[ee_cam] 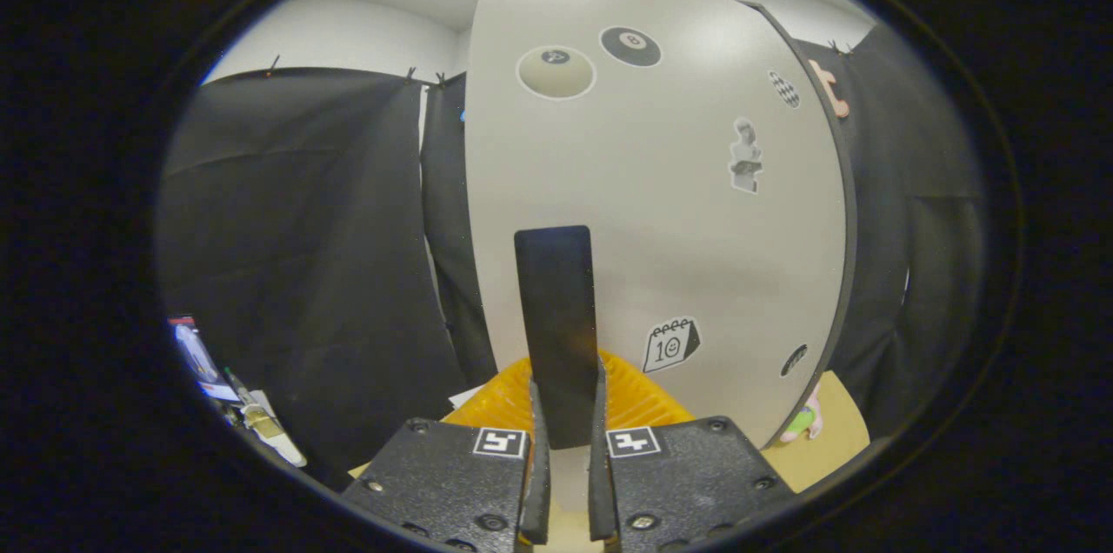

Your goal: Open the shoe cabinet door, grab the shoes and put them into the shoe cabinet, then close the shoe cabinet door.

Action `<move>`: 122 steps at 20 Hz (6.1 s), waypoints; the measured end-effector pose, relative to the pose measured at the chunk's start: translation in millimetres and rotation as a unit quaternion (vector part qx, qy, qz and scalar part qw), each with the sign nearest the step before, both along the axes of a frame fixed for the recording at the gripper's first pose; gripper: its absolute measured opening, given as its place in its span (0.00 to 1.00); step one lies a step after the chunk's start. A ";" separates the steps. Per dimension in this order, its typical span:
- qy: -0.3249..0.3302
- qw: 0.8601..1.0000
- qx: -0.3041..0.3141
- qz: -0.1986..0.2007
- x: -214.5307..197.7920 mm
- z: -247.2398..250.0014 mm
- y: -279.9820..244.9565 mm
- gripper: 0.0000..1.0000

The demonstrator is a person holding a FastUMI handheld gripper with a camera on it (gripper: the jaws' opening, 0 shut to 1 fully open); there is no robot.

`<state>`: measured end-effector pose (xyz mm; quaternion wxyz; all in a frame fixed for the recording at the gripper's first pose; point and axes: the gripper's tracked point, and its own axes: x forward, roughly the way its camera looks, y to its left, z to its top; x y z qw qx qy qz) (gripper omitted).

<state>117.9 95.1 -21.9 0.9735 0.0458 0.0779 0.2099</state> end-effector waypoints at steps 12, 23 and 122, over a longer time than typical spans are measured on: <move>-0.007 1.000 0.002 0.020 -31.7 -2.7 -50.8 0.20; -0.022 0.997 -0.031 -0.066 -35.7 -2.2 -105.5 0.19; 0.200 0.966 0.022 -0.164 -8.5 -262.7 -28.0 0.06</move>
